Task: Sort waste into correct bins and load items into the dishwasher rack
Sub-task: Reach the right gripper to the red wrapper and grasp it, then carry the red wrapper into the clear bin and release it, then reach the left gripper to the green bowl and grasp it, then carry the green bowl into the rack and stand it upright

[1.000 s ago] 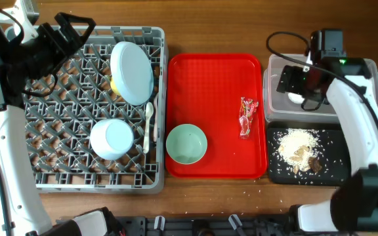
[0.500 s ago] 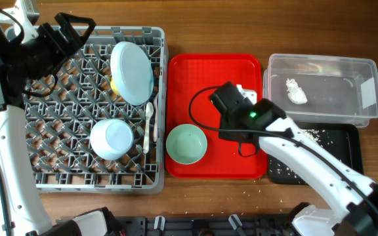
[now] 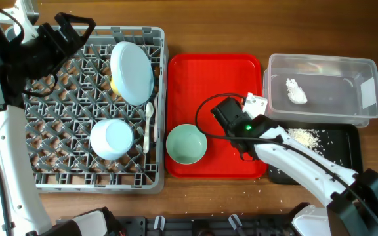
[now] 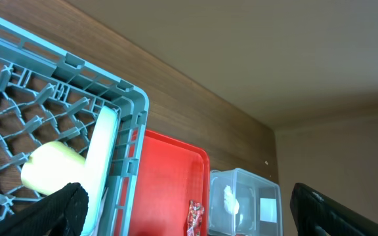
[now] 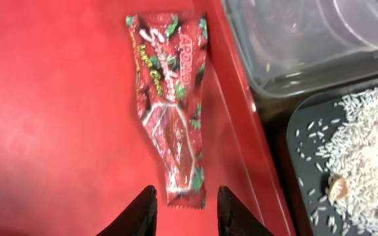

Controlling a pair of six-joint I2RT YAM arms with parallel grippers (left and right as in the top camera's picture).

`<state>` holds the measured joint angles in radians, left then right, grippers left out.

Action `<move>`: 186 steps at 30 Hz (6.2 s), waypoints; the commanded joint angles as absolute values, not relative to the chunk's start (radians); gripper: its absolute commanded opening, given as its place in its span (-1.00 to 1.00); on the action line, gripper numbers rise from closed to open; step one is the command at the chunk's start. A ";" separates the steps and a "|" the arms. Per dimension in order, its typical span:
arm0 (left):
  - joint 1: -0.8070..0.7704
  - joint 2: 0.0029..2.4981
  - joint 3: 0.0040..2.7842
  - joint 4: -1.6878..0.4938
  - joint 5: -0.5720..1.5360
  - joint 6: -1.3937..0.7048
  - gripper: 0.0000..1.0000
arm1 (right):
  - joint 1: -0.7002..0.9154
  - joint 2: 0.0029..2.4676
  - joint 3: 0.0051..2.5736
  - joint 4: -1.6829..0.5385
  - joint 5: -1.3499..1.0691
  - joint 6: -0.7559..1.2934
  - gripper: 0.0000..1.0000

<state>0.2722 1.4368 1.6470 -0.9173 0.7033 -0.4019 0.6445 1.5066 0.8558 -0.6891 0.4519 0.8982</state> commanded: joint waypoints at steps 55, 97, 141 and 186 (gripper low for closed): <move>0.273 1.441 1.652 -0.914 0.701 -0.404 1.00 | -0.067 1.082 1.037 -0.585 -0.272 0.292 0.99; -0.533 1.459 1.559 -1.270 0.096 -0.536 -0.08 | -0.067 1.416 1.037 -0.585 -0.272 0.292 0.99; -0.837 1.582 1.501 -1.077 0.025 -0.472 -0.92 | -0.067 1.416 1.037 -0.585 -0.272 0.291 1.00; 0.440 2.190 1.653 -0.754 1.153 -0.284 -0.92 | -0.067 1.416 1.037 -0.585 -0.272 0.291 1.00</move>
